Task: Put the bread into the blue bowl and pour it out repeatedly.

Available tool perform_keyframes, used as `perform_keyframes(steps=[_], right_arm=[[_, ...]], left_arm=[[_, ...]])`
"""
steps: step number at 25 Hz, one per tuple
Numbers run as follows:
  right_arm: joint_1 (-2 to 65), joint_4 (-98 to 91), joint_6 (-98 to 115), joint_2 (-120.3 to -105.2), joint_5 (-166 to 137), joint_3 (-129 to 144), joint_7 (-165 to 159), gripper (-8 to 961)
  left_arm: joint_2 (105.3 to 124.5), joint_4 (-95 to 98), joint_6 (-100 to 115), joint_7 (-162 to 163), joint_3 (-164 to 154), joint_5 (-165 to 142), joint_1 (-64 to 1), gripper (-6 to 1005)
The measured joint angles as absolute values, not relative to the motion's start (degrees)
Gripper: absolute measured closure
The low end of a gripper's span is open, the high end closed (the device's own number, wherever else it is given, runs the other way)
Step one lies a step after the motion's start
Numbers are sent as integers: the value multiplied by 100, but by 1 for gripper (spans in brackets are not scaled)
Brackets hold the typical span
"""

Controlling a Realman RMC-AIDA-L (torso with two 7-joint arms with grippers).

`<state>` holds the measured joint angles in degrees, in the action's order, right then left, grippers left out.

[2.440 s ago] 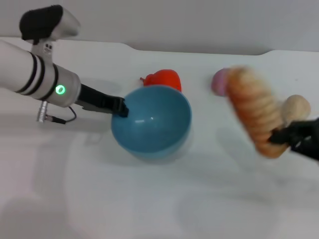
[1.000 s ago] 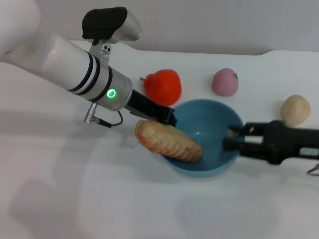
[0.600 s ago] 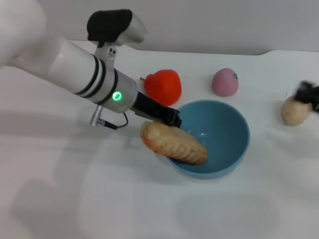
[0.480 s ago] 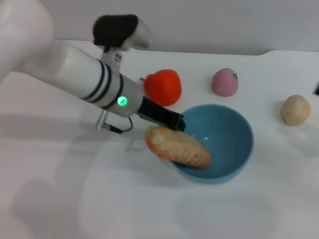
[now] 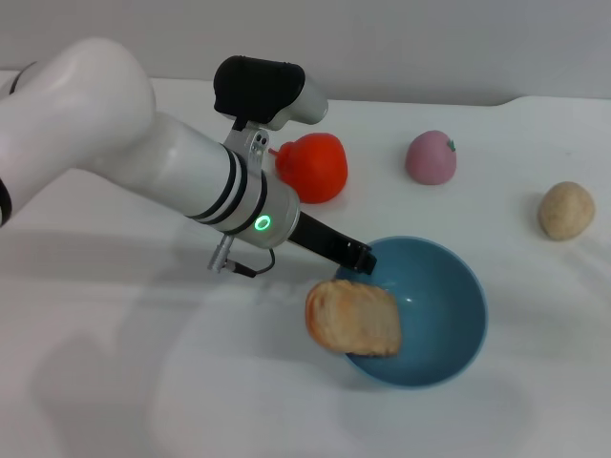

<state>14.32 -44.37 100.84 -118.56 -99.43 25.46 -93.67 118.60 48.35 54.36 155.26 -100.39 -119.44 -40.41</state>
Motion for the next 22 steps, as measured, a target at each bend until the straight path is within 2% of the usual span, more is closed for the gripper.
perform_keyframes(steps=[3,14,22], right_arm=[[1443,-4384,10084,-11856,-9945,2544,-9288,444],[1423,-4303,10087,-11847,-9950,2540,-9238,444],[1441,-3995,9916,-11821,-9955,2540,-9007,444]], left_arm=[[11854,4834,5406,15530,-10037,-11943,-4019,902],[11803,4926,5731,15495,-9066,-11929,-3996,515],[11796,4898,5897,14538,-7157,-11263,-3633,472]])
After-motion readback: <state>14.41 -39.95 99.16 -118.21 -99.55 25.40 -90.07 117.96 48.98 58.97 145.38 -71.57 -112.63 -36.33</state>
